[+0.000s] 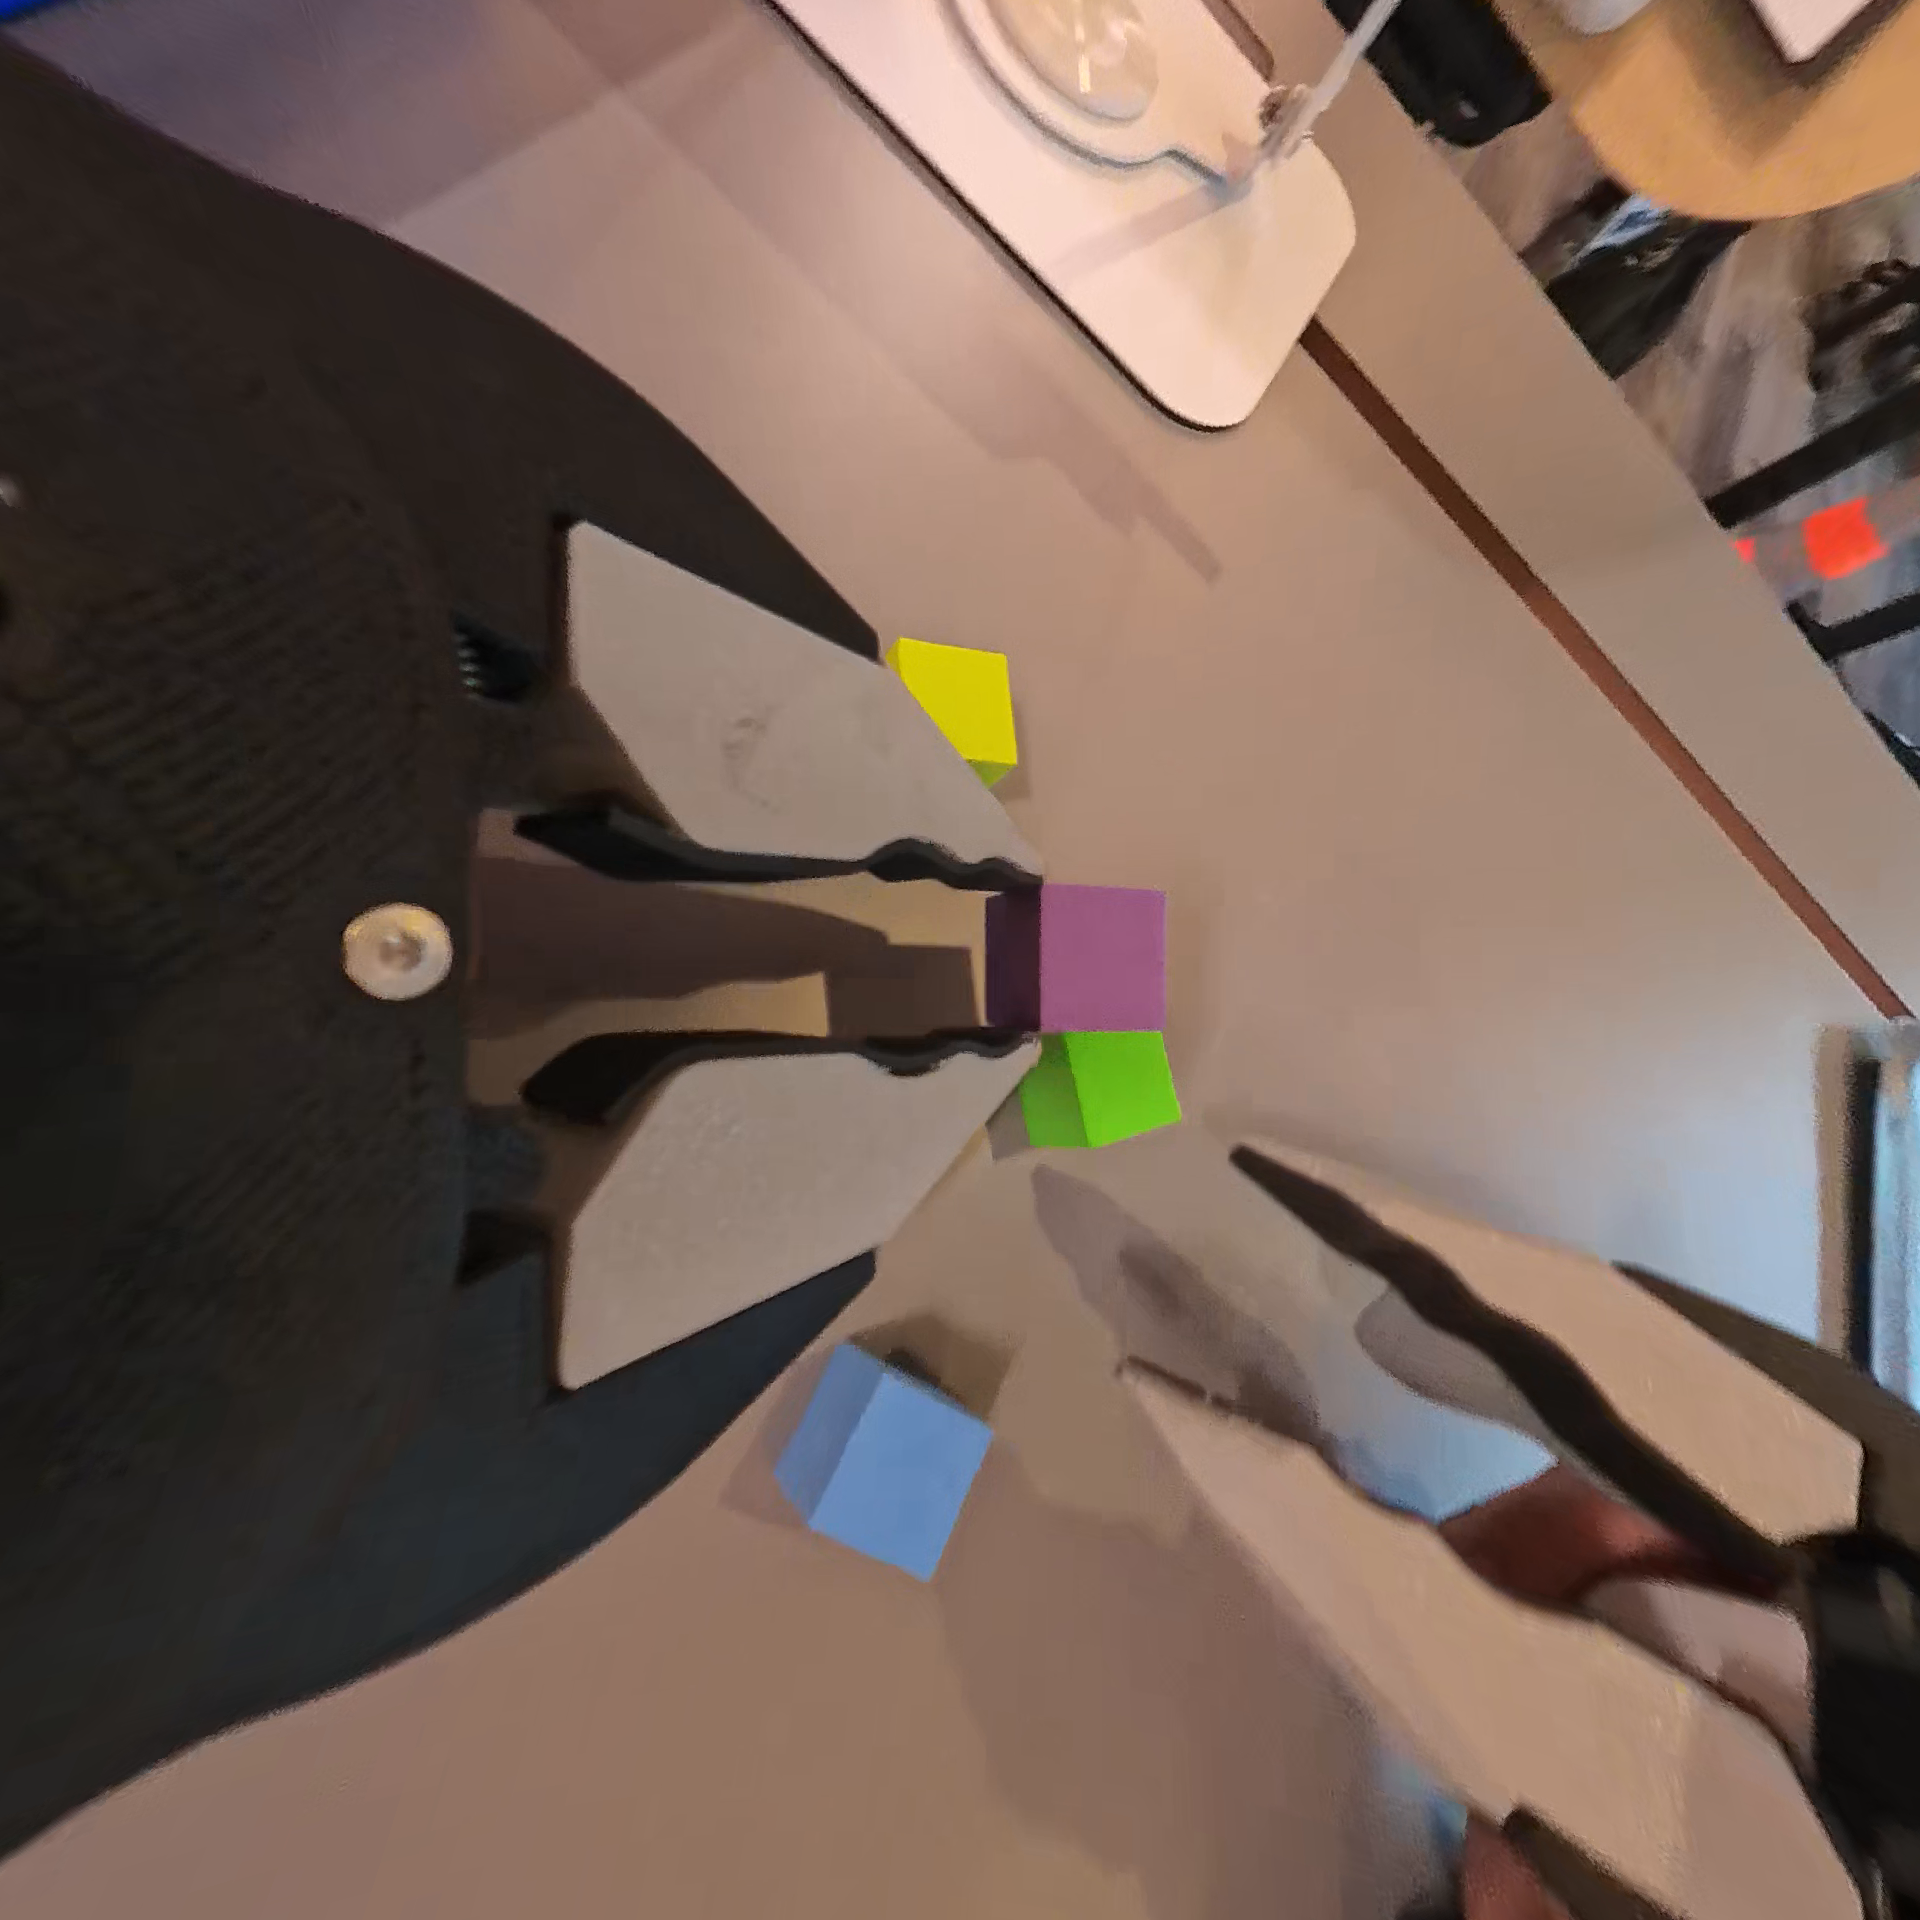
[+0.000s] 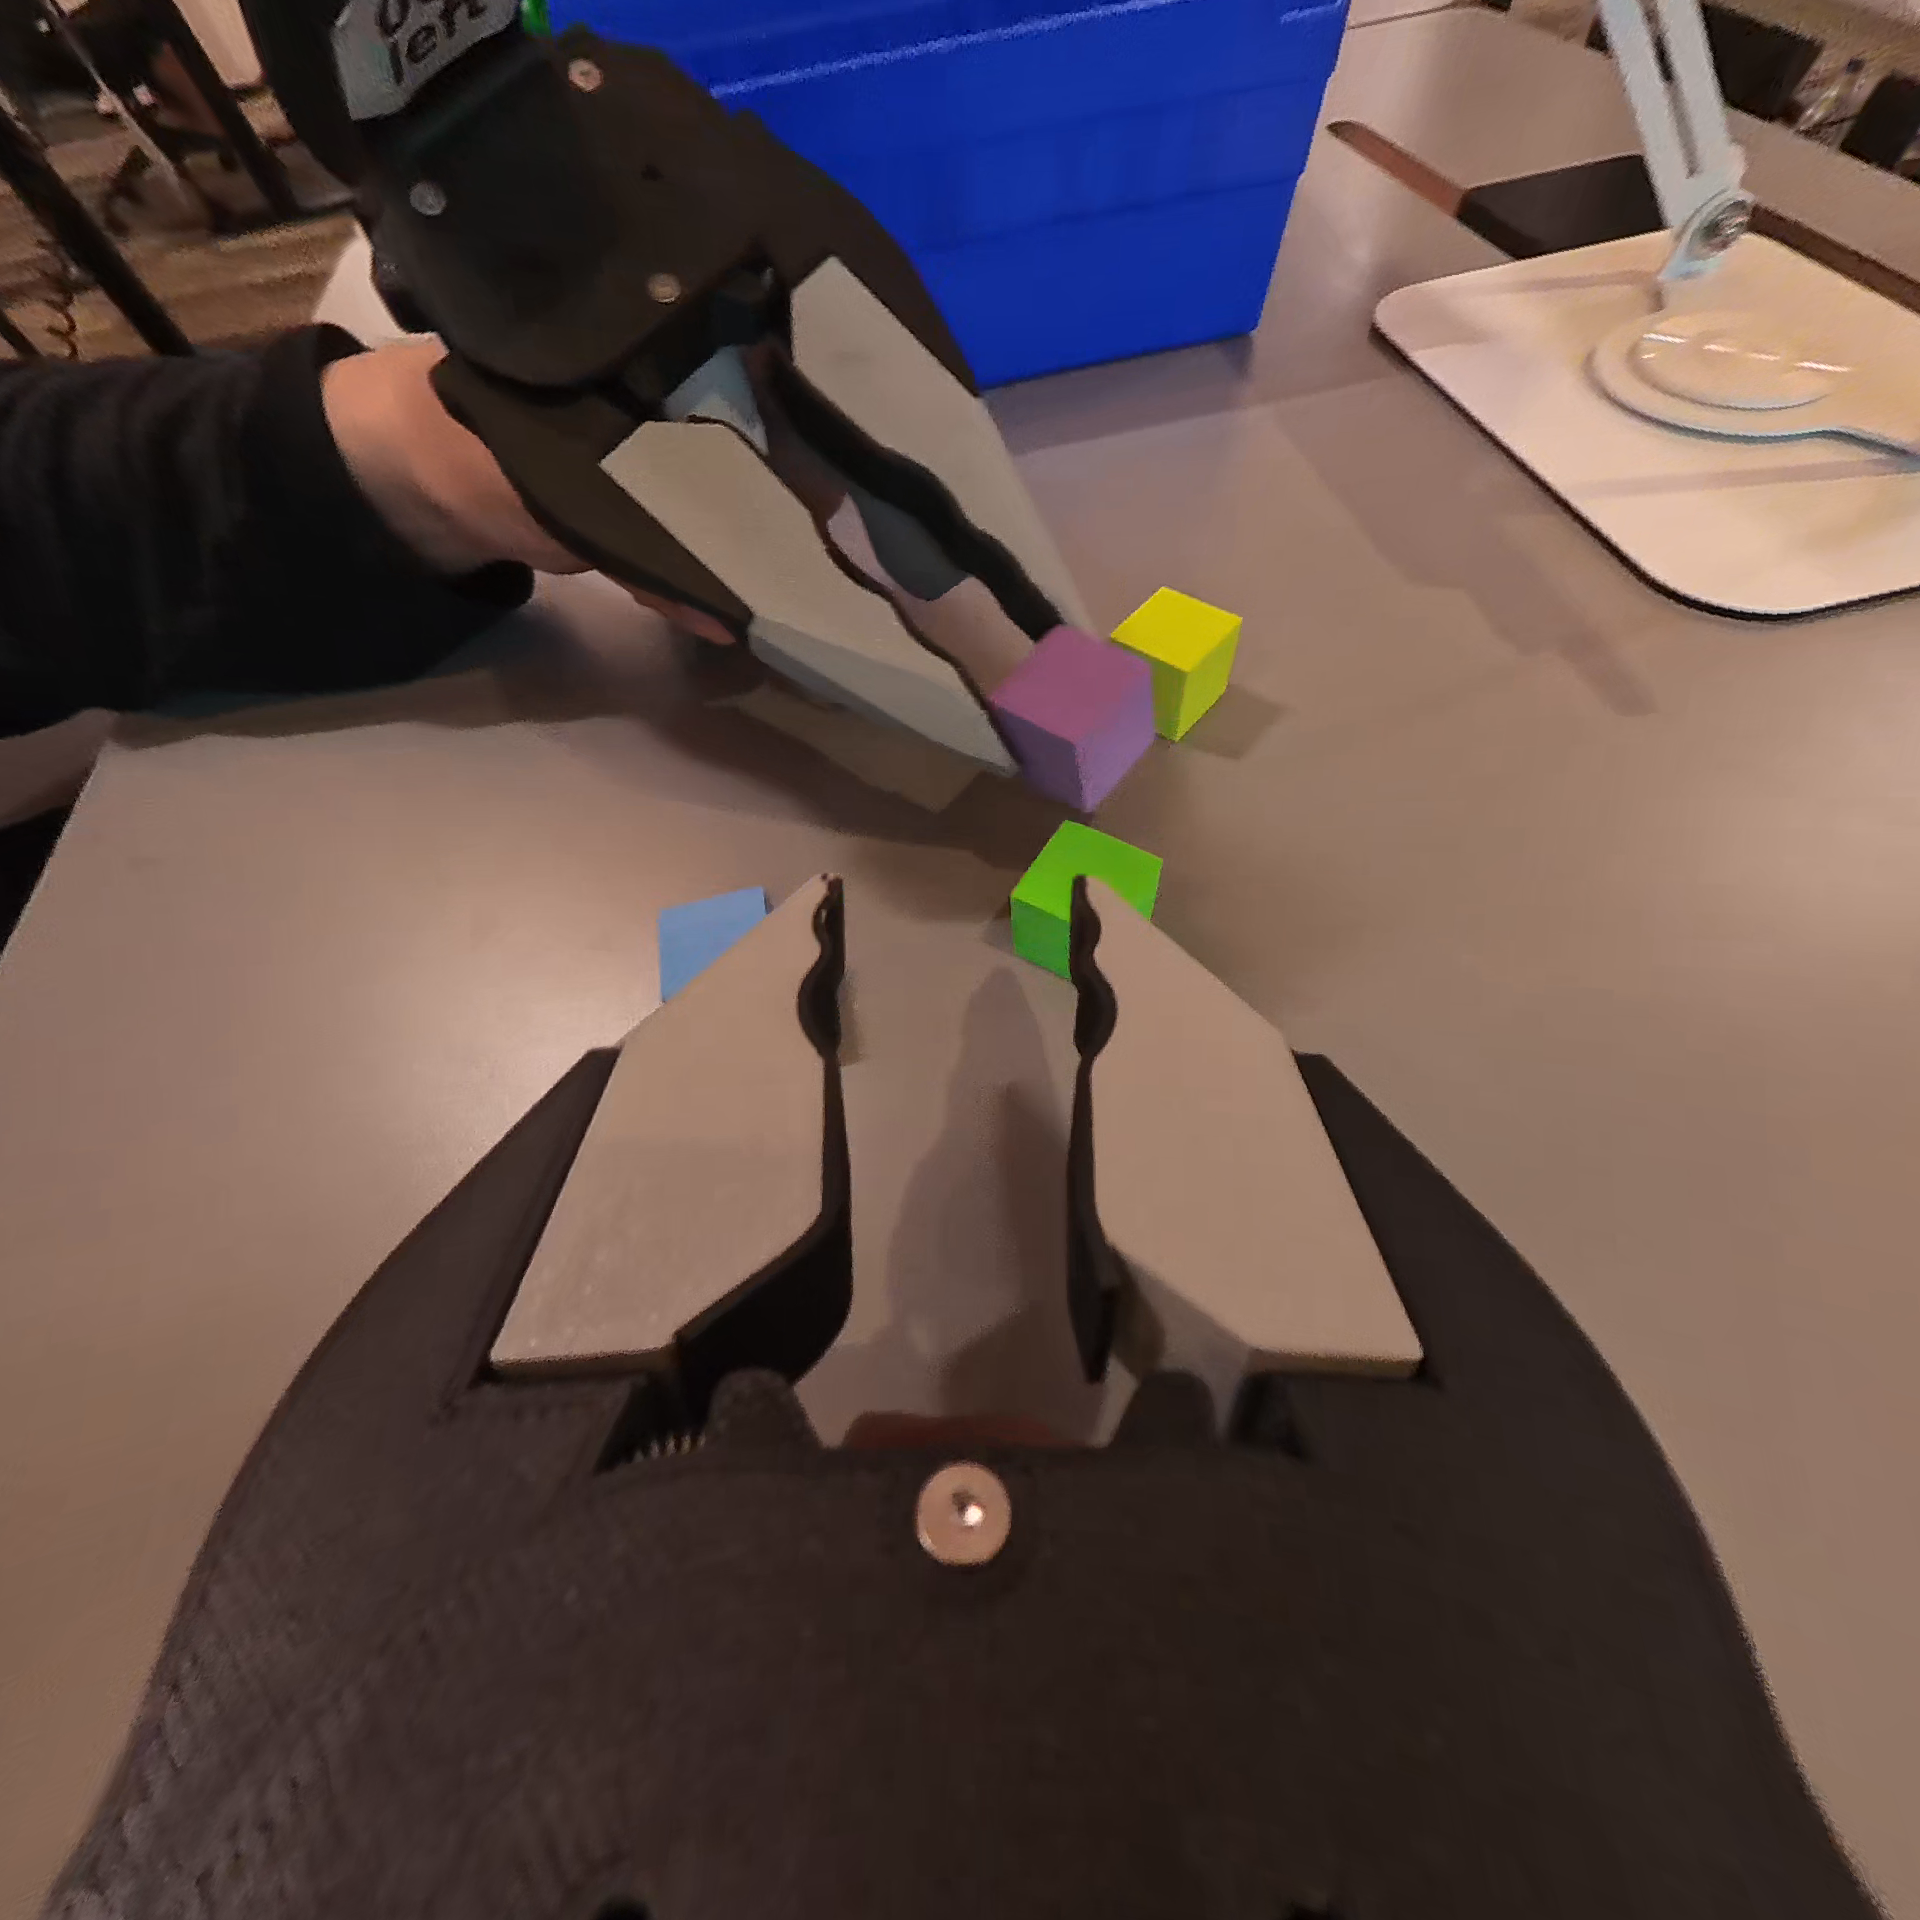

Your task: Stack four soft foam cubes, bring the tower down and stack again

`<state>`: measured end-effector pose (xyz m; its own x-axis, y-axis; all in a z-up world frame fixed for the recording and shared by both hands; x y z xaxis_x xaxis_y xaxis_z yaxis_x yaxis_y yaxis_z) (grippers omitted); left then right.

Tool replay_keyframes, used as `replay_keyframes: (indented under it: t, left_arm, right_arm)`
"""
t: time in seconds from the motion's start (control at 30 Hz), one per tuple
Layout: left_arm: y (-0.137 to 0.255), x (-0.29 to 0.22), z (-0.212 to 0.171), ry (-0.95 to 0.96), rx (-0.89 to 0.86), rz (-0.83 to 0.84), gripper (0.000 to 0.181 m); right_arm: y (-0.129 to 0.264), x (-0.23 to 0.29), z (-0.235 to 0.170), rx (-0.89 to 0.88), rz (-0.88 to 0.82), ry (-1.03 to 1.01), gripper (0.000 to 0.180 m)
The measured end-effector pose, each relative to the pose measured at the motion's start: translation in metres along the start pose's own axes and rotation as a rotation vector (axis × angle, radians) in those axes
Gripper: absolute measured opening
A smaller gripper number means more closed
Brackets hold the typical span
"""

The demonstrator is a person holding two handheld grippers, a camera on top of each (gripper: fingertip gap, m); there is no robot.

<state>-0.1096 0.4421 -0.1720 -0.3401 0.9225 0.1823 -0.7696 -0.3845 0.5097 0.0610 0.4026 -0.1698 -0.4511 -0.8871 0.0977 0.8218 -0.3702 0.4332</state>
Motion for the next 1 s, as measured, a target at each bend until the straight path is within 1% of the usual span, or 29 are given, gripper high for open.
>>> replay_keyframes:
  t: [0.13, 0.3, 0.37, 0.5, 0.7, 0.83, 0.93, 1.0]
  left_arm:
    - [0.012, -0.008, 0.006, -0.098, -0.039, -0.097, 0.024]
    - [0.02, -0.02, 0.008, -0.084, -0.072, -0.307, 0.024]
    - [0.021, -0.025, 0.009, -0.074, -0.075, -0.362, 0.024]
    - [0.021, -0.029, 0.009, -0.098, -0.06, -0.378, 0.024]
    - [0.02, -0.031, 0.007, -0.106, -0.041, -0.395, 0.024]
    - [0.02, -0.032, 0.005, -0.103, -0.023, -0.412, 0.024]
    - [0.018, -0.035, 0.003, -0.117, -0.007, -0.417, 0.024]
    - [0.017, -0.035, 0.003, -0.118, -0.005, -0.416, 0.024]
  right_arm:
    - [0.007, -0.001, 0.003, -0.045, 0.005, -0.002, 0.041]
    - [0.005, 0.004, 0.004, -0.052, 0.045, 0.023, 0.041]
    - [0.003, 0.008, 0.004, -0.044, 0.072, 0.041, 0.042]
    - [-0.001, 0.015, 0.004, -0.03, 0.108, 0.073, 0.042]
    - [-0.005, 0.021, 0.002, -0.002, 0.143, 0.091, 0.025]
    - [-0.006, 0.023, 0.002, 0.0, 0.148, 0.108, 0.025]
    - [-0.006, 0.024, 0.004, -0.009, 0.157, 0.1, 0.029]
    - [-0.005, 0.025, 0.004, -0.009, 0.165, 0.105, 0.025]
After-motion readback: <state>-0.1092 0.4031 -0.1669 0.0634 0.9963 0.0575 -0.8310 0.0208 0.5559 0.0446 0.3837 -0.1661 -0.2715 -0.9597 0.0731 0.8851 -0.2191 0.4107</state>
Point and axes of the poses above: each gripper's, where its closed fingertips meet, y back along the fingers, z out of its top, x = y × z across the jaws, the point moved 9 cm from there along y, back along the fingers
